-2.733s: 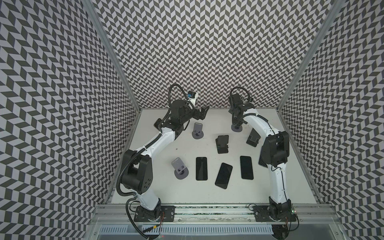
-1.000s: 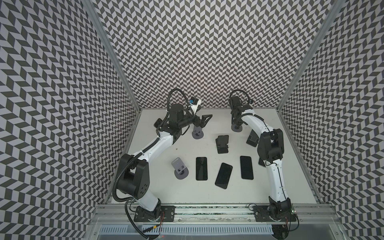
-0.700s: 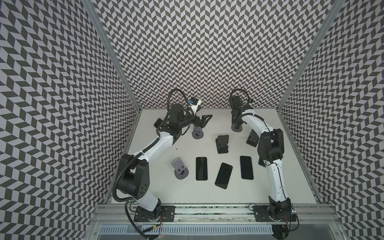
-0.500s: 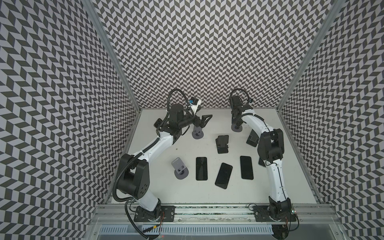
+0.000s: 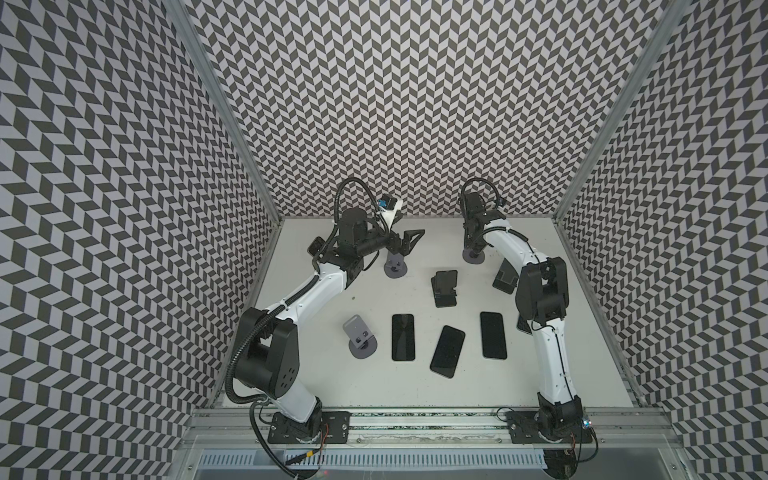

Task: Remove the phone from the phone stand
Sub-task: 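Lift the teal-edged phone up out of its stand with the right gripper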

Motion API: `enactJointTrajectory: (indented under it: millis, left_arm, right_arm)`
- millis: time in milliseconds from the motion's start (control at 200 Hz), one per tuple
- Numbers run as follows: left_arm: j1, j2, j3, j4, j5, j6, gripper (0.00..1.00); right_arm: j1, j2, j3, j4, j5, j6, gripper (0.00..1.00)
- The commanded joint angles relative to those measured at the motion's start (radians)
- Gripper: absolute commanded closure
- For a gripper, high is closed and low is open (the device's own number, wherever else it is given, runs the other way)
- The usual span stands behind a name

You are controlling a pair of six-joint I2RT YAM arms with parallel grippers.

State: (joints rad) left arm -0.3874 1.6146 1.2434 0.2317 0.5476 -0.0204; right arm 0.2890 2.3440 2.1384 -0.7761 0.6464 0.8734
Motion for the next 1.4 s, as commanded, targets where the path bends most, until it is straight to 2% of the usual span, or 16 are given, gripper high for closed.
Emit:
enactJointTrajectory:
  millis: [0, 731, 1036, 1392]
  left_arm:
    - [-0.002, -0.027, -0.013, 0.024, 0.014, -0.005, 0.05]
    - [-0.003, -0.038, -0.02, 0.026, 0.011, -0.01, 0.05]
    - [-0.007, -0.038, -0.02, 0.029, 0.011, -0.013, 0.05]
    - [-0.008, -0.039, -0.016, 0.024, 0.003, -0.01, 0.06]
  right_arm:
    - [-0.008, 0.003, -0.015, 0.03, 0.01, -0.005, 0.17]
    - [-0.013, -0.076, -0.106, 0.104, 0.019, -0.041, 0.33]
    - [-0.019, -0.129, -0.172, 0.17, 0.012, -0.067, 0.41]
    - [-0.024, -0.21, -0.25, 0.31, -0.029, -0.15, 0.45]
